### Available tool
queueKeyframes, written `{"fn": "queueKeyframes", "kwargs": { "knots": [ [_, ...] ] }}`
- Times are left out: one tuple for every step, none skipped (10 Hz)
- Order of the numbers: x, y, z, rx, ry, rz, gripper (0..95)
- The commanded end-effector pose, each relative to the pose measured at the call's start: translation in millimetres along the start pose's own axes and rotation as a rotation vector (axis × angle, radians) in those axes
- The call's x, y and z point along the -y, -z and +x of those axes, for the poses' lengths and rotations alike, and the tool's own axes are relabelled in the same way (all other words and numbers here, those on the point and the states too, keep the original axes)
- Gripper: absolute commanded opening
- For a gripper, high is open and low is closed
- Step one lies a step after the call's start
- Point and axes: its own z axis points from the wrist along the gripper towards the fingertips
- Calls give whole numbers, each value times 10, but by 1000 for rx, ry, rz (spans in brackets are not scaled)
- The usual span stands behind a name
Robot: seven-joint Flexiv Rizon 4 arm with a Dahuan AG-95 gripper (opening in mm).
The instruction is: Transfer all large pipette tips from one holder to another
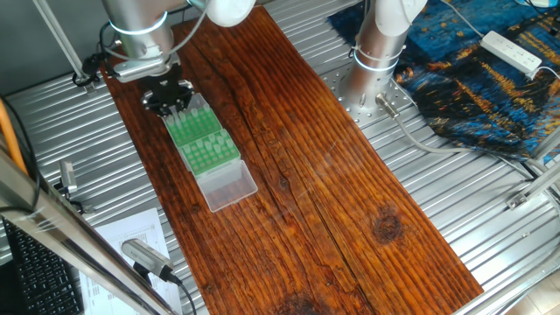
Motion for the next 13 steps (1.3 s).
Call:
{"fn": "queueKeyframes", "kwargs": {
  "knots": [
    [-8,88,-5,-19,-16,-13,0],
    [-12,136,-12,-26,-15,-17,0],
    [-15,190,-22,-34,-13,-18,0],
    [-21,266,-35,-41,-14,-20,0],
    [-28,330,-49,-49,-14,-22,0],
    [-39,397,-62,-55,-14,-23,0],
    [-49,458,-75,-60,-16,-23,0],
    [-62,527,-91,-63,-15,-24,0],
    [-86,612,-110,-64,-15,-24,0],
    [-101,654,-117,-65,-15,-24,0],
    [-118,717,-126,-68,-16,-25,0],
    [-125,758,-130,-70,-15,-26,0],
    [-128,785,-135,-70,-14,-27,0]
  ]
}}
